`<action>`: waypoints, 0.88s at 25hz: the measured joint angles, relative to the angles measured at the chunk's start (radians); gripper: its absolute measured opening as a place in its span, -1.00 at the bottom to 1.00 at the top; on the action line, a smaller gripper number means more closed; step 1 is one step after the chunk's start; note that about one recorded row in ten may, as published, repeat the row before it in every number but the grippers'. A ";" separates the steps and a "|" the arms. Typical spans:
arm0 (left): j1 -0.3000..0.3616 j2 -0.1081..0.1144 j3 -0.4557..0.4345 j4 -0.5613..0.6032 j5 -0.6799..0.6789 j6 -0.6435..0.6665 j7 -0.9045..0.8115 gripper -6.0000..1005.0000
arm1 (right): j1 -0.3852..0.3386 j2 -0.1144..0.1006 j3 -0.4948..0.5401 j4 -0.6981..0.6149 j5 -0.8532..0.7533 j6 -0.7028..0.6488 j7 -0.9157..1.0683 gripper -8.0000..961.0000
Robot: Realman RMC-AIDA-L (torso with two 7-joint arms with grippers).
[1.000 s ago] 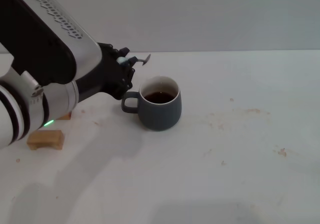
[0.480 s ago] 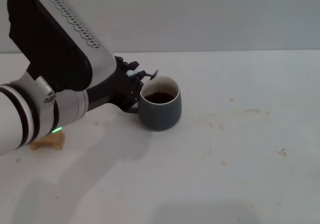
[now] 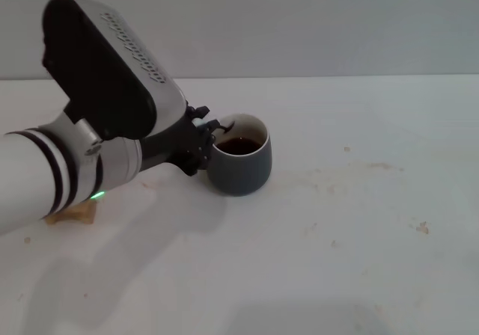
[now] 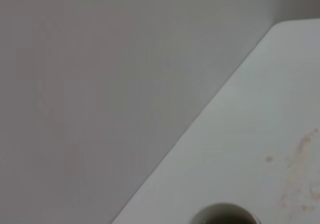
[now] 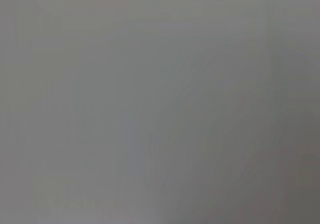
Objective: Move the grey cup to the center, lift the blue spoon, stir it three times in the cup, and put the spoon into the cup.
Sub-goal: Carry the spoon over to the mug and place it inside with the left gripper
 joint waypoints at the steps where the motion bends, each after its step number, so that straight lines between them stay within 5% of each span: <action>1: -0.009 0.000 -0.001 0.013 0.000 0.001 0.000 -0.69 | -0.001 0.000 0.000 0.003 0.000 0.000 0.000 -0.99; 22: -0.195 -0.002 -0.040 0.272 -0.014 0.021 0.014 -0.69 | 0.003 -0.003 0.000 0.012 0.000 -0.001 0.000 -0.99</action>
